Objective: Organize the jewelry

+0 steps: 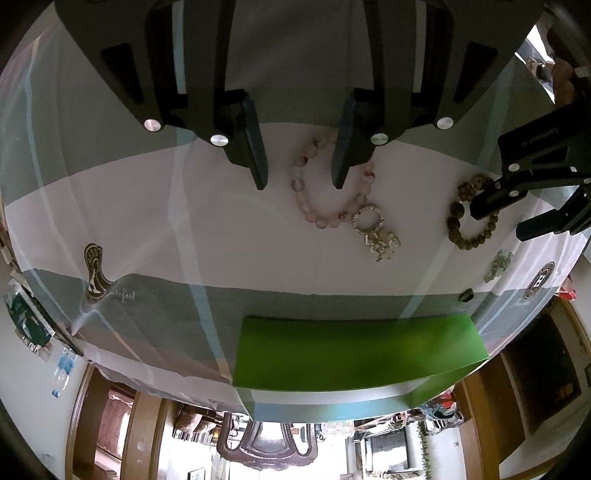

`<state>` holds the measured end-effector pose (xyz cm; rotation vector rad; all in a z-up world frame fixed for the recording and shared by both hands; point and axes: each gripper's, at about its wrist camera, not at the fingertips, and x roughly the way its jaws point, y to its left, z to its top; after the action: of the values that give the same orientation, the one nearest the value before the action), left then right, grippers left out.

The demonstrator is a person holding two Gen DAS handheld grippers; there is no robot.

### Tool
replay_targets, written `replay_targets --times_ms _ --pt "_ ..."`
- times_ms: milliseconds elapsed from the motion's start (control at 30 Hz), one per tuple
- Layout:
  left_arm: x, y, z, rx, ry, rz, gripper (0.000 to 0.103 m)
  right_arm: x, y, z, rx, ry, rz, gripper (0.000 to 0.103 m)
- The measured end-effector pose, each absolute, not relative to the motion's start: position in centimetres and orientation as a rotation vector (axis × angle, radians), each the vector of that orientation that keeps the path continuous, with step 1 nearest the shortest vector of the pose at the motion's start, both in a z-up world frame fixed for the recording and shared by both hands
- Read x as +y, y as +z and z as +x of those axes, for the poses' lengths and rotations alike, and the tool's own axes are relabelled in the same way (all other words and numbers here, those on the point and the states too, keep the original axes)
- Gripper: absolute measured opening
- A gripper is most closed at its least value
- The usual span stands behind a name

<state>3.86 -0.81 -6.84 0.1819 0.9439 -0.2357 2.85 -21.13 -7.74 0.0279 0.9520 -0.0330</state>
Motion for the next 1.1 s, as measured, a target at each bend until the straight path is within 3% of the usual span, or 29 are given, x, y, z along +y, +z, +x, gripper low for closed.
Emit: replay_targets --times_ms 1100 --pt "-1.37 -6.76 3.73 0.942 -0.236 0.171 0.08 -20.96 -7.75 2.76 0.932 -0.038 0.025 0.036"
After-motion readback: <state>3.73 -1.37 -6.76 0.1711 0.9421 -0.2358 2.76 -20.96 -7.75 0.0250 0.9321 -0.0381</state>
